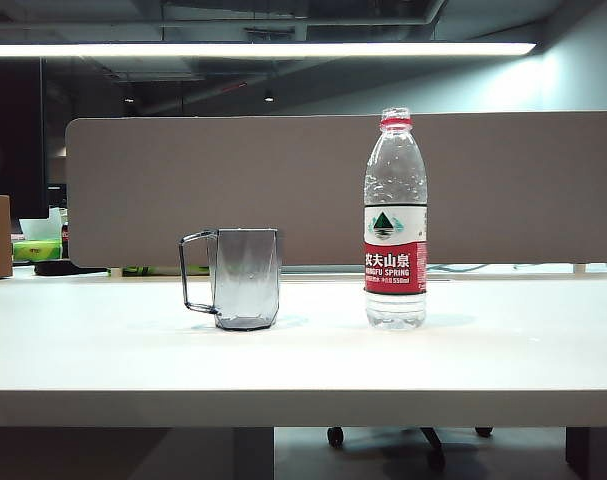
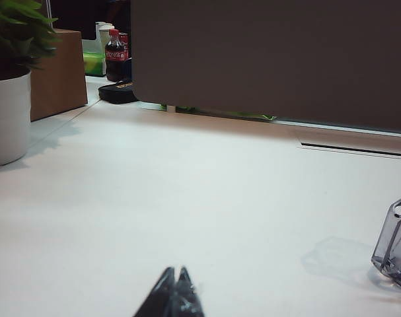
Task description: Pick up the mineral water bottle on the table and pour water into the mug until it's half full.
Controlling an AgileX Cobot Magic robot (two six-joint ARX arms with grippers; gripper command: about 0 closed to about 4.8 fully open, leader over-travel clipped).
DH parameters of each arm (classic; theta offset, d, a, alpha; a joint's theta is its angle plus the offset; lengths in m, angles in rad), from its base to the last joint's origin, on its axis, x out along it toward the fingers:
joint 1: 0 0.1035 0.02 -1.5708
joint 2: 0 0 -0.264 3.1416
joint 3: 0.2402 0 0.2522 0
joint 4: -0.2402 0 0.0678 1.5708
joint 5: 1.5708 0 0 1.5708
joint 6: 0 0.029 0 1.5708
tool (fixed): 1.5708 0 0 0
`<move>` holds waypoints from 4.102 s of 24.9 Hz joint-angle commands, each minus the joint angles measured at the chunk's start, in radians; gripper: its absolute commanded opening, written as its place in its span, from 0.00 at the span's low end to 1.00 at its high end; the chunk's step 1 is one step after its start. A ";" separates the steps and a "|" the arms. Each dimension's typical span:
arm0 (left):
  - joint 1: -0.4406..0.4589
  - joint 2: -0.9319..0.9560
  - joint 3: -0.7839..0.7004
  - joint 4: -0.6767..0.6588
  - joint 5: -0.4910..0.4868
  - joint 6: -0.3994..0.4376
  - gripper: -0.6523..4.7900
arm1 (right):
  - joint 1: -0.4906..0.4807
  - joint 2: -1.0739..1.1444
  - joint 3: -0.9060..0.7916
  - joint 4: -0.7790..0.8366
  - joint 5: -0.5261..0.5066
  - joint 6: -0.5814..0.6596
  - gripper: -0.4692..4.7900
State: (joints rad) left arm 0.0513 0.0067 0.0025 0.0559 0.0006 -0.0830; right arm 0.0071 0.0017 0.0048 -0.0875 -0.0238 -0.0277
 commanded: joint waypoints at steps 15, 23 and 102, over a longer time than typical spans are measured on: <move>-0.002 0.000 0.078 0.081 0.110 -0.221 0.11 | 0.001 -0.002 0.000 0.159 -0.006 0.178 0.09; -0.002 0.012 0.369 -0.184 0.549 -0.257 0.11 | 0.002 -0.002 0.092 0.308 -0.199 0.705 0.08; -0.001 0.017 0.407 -0.452 0.624 -0.085 0.11 | 0.343 1.965 0.735 1.258 -0.131 0.022 0.43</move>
State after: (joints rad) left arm 0.0513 0.0223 0.4061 -0.4057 0.6250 -0.1726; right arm 0.3492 1.9713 0.7353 1.1496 -0.1574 0.0326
